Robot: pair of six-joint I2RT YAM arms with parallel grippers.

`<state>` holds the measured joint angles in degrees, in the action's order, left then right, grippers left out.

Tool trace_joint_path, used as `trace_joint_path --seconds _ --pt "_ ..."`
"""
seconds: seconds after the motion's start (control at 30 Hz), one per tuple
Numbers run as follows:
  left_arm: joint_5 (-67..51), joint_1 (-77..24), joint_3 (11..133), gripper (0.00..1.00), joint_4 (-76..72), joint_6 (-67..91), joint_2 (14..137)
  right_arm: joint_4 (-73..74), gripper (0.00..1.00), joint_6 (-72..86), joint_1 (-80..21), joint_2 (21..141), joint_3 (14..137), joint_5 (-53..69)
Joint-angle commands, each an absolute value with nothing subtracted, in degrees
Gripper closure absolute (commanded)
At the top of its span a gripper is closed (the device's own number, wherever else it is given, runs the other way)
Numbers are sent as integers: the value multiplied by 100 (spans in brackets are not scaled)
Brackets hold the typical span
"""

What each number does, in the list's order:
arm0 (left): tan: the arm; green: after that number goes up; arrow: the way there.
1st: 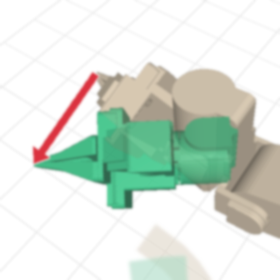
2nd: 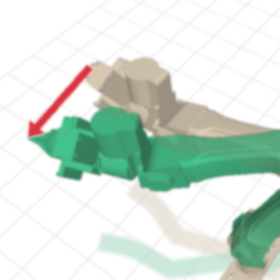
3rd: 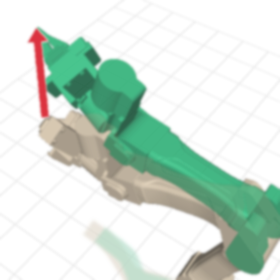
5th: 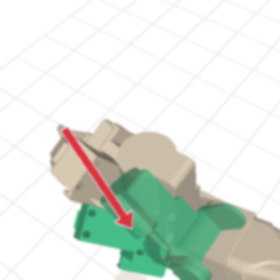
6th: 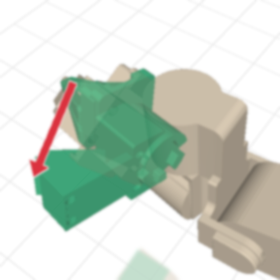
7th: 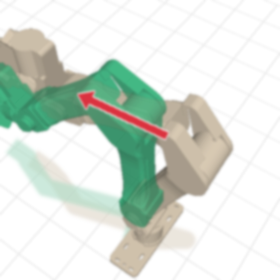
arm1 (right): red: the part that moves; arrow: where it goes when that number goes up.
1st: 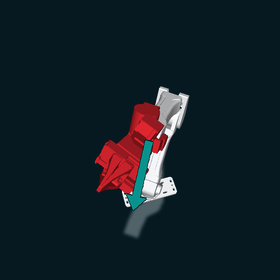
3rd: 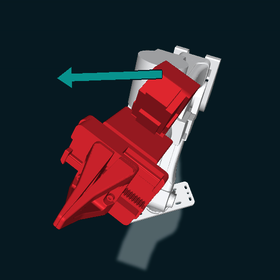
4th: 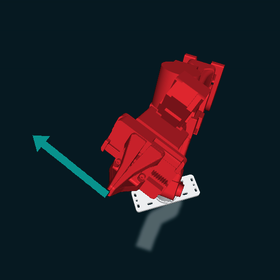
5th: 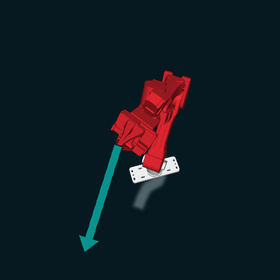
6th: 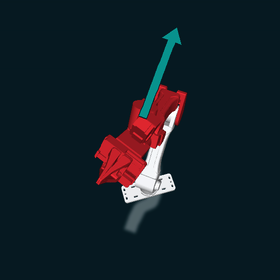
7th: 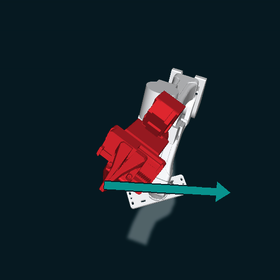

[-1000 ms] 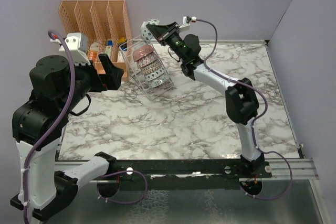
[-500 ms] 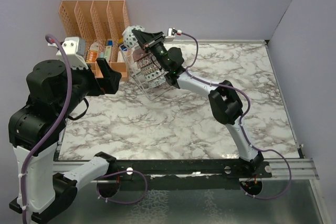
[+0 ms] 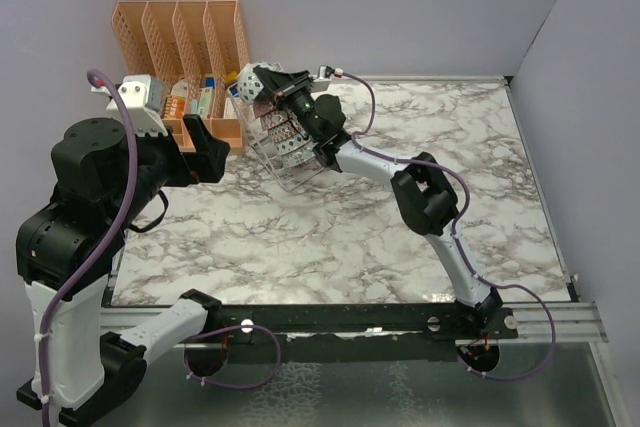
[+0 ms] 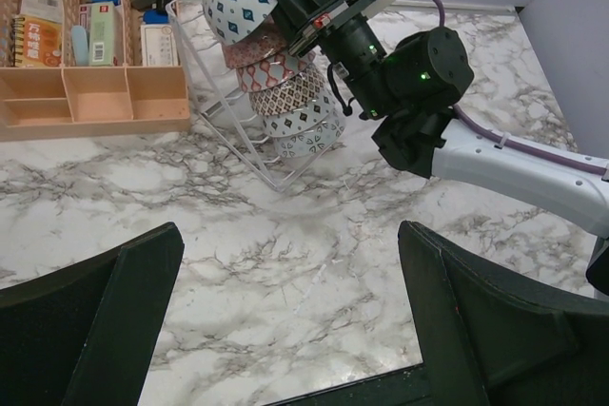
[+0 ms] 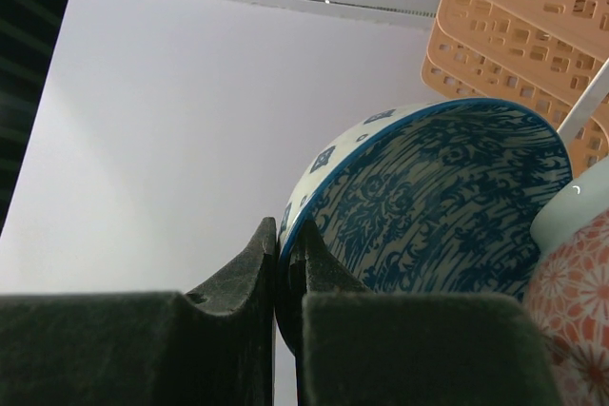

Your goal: Load the bowls into the dish rack

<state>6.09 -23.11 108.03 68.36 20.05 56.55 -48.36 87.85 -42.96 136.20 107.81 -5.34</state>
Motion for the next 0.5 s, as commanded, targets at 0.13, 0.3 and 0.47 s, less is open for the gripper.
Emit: trace_joint_path --seconds 0.13,0.3,0.47 --pt "812 -2338 10806 1 6861 1952 5558 -4926 99 9165 -4265 13814 10893 -684" --pt "850 -2338 10802 1 6907 1920 5542 -4910 98 9136 -4187 13989 11041 -689" --pt "870 -2340 10793 1 6926 1881 5551 -4857 98 9147 -4123 14070 11148 -709"
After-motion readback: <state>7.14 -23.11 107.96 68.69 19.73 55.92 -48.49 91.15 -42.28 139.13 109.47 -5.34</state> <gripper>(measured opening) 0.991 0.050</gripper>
